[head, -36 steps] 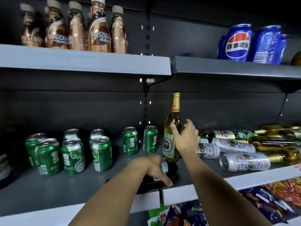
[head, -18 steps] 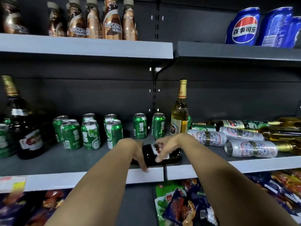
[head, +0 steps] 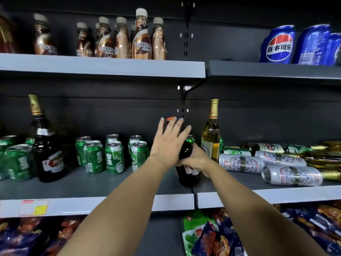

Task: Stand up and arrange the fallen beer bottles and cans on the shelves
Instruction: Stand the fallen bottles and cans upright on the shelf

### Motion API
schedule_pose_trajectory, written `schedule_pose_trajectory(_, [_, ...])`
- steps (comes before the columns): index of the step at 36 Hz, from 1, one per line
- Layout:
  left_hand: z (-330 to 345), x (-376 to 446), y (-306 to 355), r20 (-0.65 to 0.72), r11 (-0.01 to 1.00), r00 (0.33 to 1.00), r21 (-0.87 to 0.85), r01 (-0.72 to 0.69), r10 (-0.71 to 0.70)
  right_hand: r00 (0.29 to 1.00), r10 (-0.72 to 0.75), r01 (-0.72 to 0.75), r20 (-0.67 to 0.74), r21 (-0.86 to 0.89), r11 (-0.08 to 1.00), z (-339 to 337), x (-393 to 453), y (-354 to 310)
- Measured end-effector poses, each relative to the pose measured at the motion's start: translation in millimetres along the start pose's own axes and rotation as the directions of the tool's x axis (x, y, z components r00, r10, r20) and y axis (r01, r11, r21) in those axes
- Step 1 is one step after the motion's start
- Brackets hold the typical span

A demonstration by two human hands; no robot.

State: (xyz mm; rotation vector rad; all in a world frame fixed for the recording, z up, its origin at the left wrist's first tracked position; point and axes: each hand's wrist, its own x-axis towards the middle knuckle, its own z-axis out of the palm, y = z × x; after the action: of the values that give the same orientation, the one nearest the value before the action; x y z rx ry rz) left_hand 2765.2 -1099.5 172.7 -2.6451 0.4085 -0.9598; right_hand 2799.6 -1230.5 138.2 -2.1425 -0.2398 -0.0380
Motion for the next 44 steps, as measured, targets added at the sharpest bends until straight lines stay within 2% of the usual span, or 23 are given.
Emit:
schedule_pose_trajectory(2, [9.8,-4.6,6.7,-0.168,0.97,0.98,-0.233,0.069,-0.11,0.996,-0.001,0.014,-0.089,0.138,0.99,6.2,4.6,-1.4])
schedule_pose_trajectory(3, [15.1,-6.8,8.9,-0.214,0.92,0.956,-0.376,0.11,-0.201,0.992,0.002,0.021,-0.124,0.184,0.983,9.9,6.6,-3.5])
schedule_pose_trajectory(4, [19.7,-8.7,9.6,-0.198,0.836,0.931,-0.523,0.165,-0.307,0.989,0.008,0.028,-0.149,0.237,0.971,13.7,9.4,-6.2])
schedule_pose_trajectory(5, [23.6,-10.3,9.3,-0.092,0.709,0.91,-0.66,0.248,-0.404,0.987,0.02,0.028,-0.161,0.293,0.956,17.2,12.0,-8.7])
schedule_pose_trajectory(6, [27.6,-11.4,8.1,0.073,0.561,0.886,-0.75,0.351,-0.458,0.987,0.042,0.014,-0.155,0.343,0.939,20.8,14.8,-11.5])
schedule_pose_trajectory(8, [40.2,-12.0,3.1,0.379,0.302,0.818,-0.794,0.528,-0.433,0.988,0.073,-0.009,-0.137,0.416,0.909,28.5,21.6,-15.3])
schedule_pose_trajectory(9, [47.3,-11.9,0.1,0.475,0.195,0.788,-0.794,0.576,-0.391,0.988,0.078,-0.015,-0.133,0.424,0.905,32.7,26.8,-15.5])
schedule_pose_trajectory(11, [60.2,-13.4,-4.1,0.568,0.031,0.759,-0.794,0.607,-0.318,0.985,0.09,-0.022,-0.146,0.412,0.911,41.1,37.7,-14.6])
schedule_pose_trajectory(13, [72.7,-14.3,-6.0,0.59,-0.044,0.759,-0.796,0.603,-0.276,0.985,0.106,-0.043,-0.138,0.398,0.916,48.4,47.0,-12.0])
schedule_pose_trajectory(16, [88.9,-11.2,-7.0,0.597,-0.047,0.747,-0.789,0.613,-0.293,0.987,0.115,-0.064,-0.116,0.377,0.924,57.1,56.4,-8.8])
schedule_pose_trajectory(19, [101.1,-7.6,-8.0,0.594,0.023,0.723,-0.767,0.641,-0.352,0.988,0.136,-0.1,-0.073,0.368,0.924,63.6,61.9,-6.2])
schedule_pose_trajectory(25, [117.5,-14.7,-7.0,0.55,0.089,0.742,-0.778,0.622,-0.382,0.989,0.121,-0.089,-0.09,0.296,0.951,70.6,65.1,1.5])
schedule_pose_trajectory(29, [118.7,-16.7,-1.1,0.549,0.11,0.725,-0.761,0.639,-0.416,0.993,0.101,-0.086,-0.058,0.213,0.973,70.0,65.2,5.1])
schedule_pose_trajectory(31, [118.6,-19.7,7.2,0.532,0.088,0.697,-0.762,0.642,-0.48,0.996,0.071,-0.067,-0.061,0.072,0.995,67.9,64.4,14.2])
schedule_pose_trajectory(33, [114.7,-24.1,20.1,0.52,0.024,0.654,-0.772,0.635,-0.549,0.998,0.014,-0.02,-0.063,-0.096,0.995,61.0,60.4,28.4])
schedule_pose_trajectory(36, [100.6,-25.2,46.7,0.496,-0.034,0.56,-0.767,0.641,-0.664,0.995,-0.091,0.075,-0.029,-0.356,0.931,35.9,30.1,31.4])
schedule_pose_trajectory(38, [94.2,-24.3,50.7,0.441,-0.016,0.492,-0.756,0.654,-0.751,0.97,-0.22,0.138,-0.101,-0.515,0.846,24.6,18.8,31.9])
schedule_pose_trajectory(40, [88.9,-20.8,60.8,0.374,0.013,0.446,-0.755,0.656,-0.813,0.917,-0.304,0.121,-0.257,-0.547,0.828,7.3,7.3,39.2])
schedule_pose_trajectory(42, [84.4,-16.2,73.9,0.332,0.029,0.436,-0.768,0.64,-0.837,0.862,-0.317,0.075,-0.395,-0.52,0.851,-14.5,2.4,55.0])
schedule_pose_trajectory(44, [78.5,-10.3,90.5,0.308,0.047,0.452,-0.782,0.621,-0.837,0.838,-0.318,0.032,-0.443,-0.542,0.84,-43.2,-1.4,72.3])
